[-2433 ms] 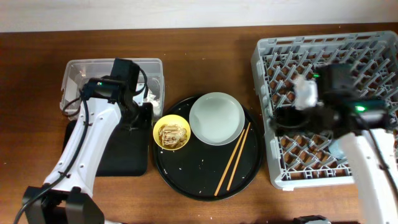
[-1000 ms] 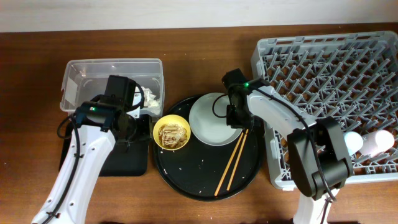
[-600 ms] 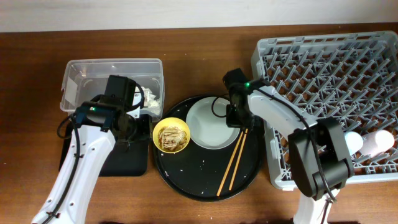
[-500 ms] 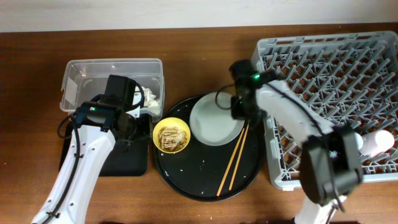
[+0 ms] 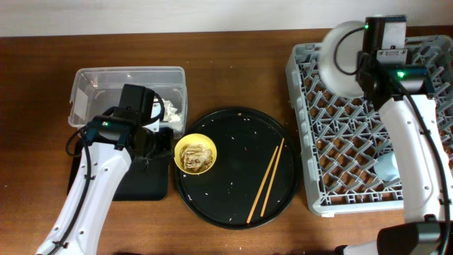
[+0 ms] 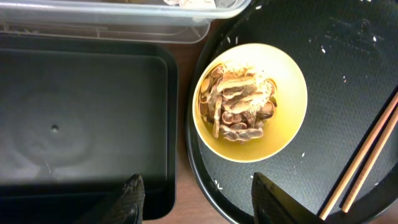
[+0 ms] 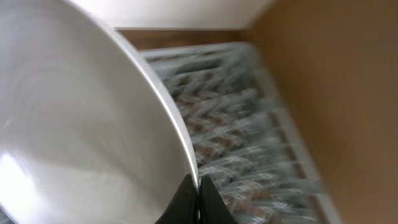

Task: Sort waste into correct bins and load items into the dishwasher rack
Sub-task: 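Lift the white plate and stand it in the rack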

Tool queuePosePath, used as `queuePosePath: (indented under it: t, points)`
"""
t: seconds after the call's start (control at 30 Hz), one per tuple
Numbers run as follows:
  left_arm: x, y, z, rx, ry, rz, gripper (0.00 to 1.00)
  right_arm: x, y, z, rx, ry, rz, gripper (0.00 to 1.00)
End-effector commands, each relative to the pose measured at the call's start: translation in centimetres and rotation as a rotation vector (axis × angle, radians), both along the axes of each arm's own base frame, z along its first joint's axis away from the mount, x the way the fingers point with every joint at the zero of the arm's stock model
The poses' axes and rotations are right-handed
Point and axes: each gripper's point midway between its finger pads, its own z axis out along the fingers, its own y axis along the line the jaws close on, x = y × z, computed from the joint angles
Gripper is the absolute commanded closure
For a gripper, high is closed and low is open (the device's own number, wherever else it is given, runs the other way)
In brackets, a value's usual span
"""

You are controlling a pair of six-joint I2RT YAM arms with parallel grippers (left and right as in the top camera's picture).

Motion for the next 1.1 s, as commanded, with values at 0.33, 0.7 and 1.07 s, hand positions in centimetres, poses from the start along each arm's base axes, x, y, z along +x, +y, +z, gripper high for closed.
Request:
queuePosePath:
  t: [0.33,0.7,1.07]
  points:
    - [0.0,-0.1,-0.1,-0.003,-0.004,0.003,0.45,2.0,-3.6,-5.3,-0.235,0.165,-0.182,0.96]
    - [0.2,-0.1,0.0,-0.004,-0.009,0.003,0.45,0.0,5.2,-10.4,0.055,0.288,-0.004,0.65]
    - [0.6,-1.1,0.2,-0.016,-0.036,-0.024,0.38,-10.1,16.4,-6.4,0.7,0.444,0.373,0.15]
